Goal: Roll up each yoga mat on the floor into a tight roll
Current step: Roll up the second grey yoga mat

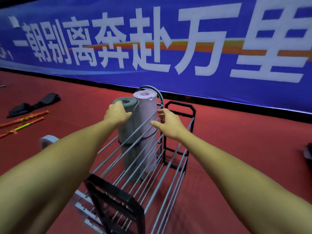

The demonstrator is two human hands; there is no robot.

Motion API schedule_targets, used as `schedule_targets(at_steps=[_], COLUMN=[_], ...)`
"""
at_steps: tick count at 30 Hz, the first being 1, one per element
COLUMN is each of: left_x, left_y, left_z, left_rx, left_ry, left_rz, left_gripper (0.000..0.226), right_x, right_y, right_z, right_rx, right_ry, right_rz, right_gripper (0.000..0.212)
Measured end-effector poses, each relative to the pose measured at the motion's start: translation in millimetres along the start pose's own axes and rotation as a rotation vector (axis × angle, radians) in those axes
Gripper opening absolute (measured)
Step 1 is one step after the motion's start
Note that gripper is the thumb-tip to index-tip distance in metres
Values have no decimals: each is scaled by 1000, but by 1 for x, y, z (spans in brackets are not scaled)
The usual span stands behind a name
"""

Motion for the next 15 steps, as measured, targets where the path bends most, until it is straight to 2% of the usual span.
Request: schedule_targets(at_steps=[3,6,11,15], left_x=[33,86,200,301], left_y=[43,106,244,358], left_z=[8,19,23,-11], left_rx=[17,103,299,424], left_ry=[-95,-117,-183,-268], left_rz=[-155,-339,-672,-922], left_gripper=[51,35,19,10], right_x=[52,117,235,329], right_y=[1,5,19,64], right_z=[43,97,208,298], right_rx=[21,57,120,191], right_ry=[15,67,206,398], right_rz=[32,66,145,184], right_gripper=[64,59,42,26])
Point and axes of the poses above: each hand's wrist, its own x-axis away from the middle knuckle, its own z-axis out of the back of the hand, y = z × x, the point moved 7 cm from there along -x, towards the middle knuckle, and after that the axes turned 5 degrees about -z, right-handed, at the moved point
